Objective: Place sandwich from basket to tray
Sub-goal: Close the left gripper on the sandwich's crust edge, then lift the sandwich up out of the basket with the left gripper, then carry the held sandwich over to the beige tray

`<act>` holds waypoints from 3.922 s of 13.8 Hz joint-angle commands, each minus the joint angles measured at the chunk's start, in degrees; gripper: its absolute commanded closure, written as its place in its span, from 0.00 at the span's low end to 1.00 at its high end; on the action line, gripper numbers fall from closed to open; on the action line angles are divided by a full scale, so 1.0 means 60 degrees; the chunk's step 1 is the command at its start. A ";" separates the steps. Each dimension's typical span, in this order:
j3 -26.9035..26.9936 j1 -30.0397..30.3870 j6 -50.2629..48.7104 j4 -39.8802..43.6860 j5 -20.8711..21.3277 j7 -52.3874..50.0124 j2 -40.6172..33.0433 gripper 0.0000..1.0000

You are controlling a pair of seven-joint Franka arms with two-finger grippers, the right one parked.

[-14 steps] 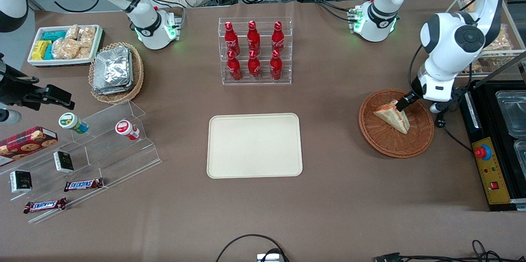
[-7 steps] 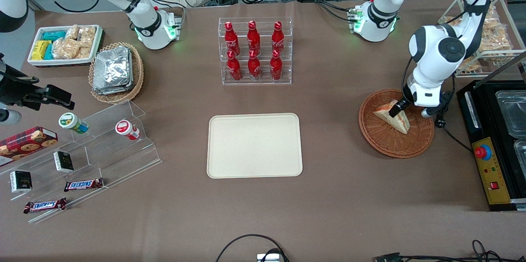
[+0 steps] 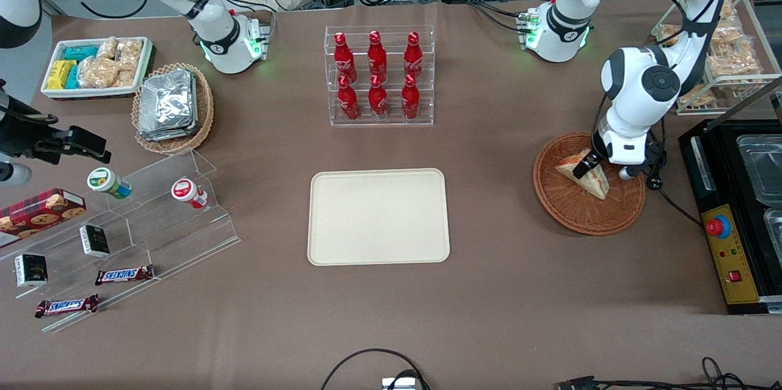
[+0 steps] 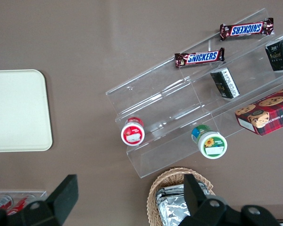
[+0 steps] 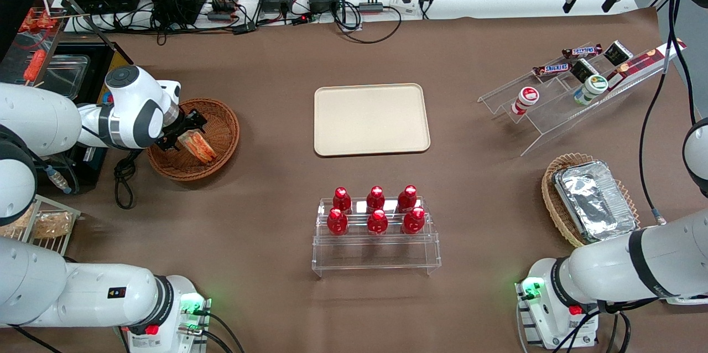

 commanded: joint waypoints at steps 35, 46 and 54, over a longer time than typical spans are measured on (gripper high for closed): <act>-0.1366 -0.0260 -0.6712 0.5012 0.0013 0.8408 -0.1164 0.67; -0.3739 -0.0275 -0.6758 0.7415 0.0189 0.4687 0.1194 0.67; -0.3917 -0.1855 -0.6699 0.9275 0.1594 0.2065 0.3302 0.67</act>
